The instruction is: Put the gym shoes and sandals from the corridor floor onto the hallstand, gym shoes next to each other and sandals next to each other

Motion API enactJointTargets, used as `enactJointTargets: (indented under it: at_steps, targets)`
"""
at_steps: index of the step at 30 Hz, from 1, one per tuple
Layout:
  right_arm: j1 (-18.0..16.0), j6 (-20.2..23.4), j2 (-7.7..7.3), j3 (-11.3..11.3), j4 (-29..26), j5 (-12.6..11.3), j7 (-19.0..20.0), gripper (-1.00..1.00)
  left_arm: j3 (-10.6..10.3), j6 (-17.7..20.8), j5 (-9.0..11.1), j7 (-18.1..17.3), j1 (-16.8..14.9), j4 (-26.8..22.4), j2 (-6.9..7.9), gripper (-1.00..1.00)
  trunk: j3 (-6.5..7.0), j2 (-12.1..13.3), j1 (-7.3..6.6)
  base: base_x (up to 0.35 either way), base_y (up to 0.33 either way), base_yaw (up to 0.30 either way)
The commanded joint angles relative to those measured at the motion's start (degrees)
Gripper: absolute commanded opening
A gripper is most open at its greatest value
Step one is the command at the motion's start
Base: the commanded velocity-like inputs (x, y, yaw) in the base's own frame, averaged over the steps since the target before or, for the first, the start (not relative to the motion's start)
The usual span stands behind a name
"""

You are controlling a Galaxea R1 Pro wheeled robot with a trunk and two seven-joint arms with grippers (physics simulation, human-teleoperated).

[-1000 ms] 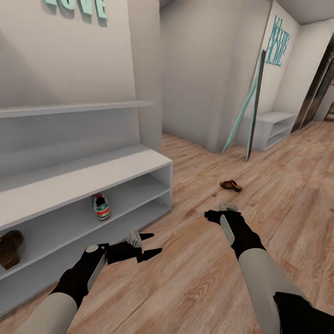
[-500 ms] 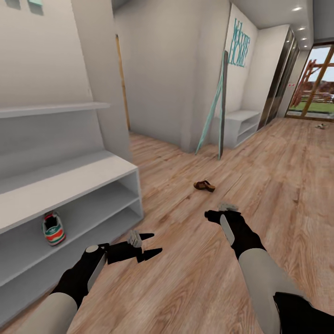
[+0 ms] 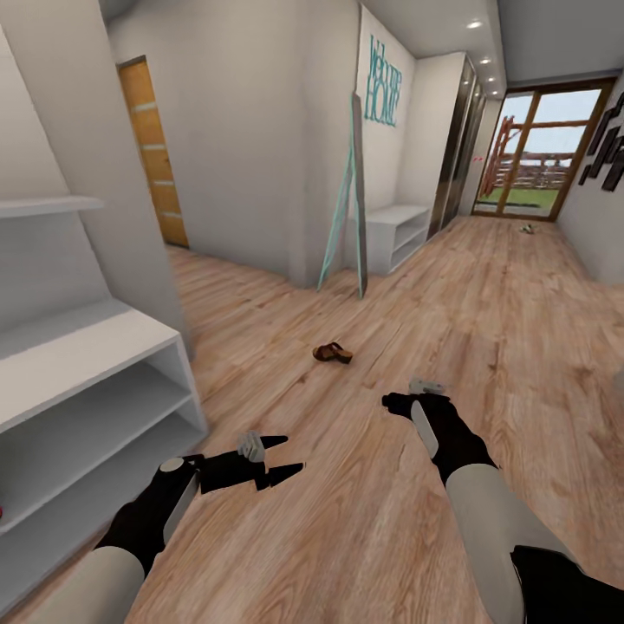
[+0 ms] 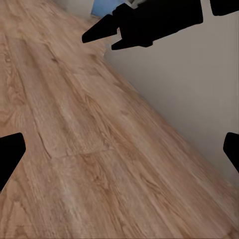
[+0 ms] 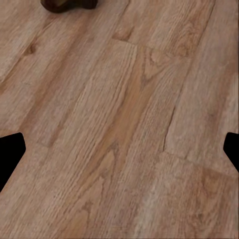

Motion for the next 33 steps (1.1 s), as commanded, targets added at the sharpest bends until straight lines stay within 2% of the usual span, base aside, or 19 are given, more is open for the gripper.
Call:
enactJointTargets:
  at_steps: [1, 21, 33]
  targets:
    - [-0.03, 0.2, 0.05, -0.14, -0.07, -0.33, -0.27, 1.0, -0.25, 0.37, 0.5, -0.04, -0.01, -0.01, 0.08, 1.0, -0.06, -0.02, 0.02, 0.279, -0.236, -0.3]
    - [-0.02, 0.2, 0.05, -0.1, -0.01, -0.33, -0.24, 1.0, -0.05, 0.45, 0.6, 0.96, -0.04, -0.01, 0.14, 1.0, -0.06, -0.02, 0.02, 0.288, -0.233, -0.299]
    - [-0.02, 0.23, 0.05, 0.04, -0.07, 0.42, -0.35, 1.0, -0.01, 0.55, 0.72, 2.16, -0.04, -0.01, 0.17, 1.0, -0.06, -0.02, 0.02, 0.306, -0.217, -0.049]
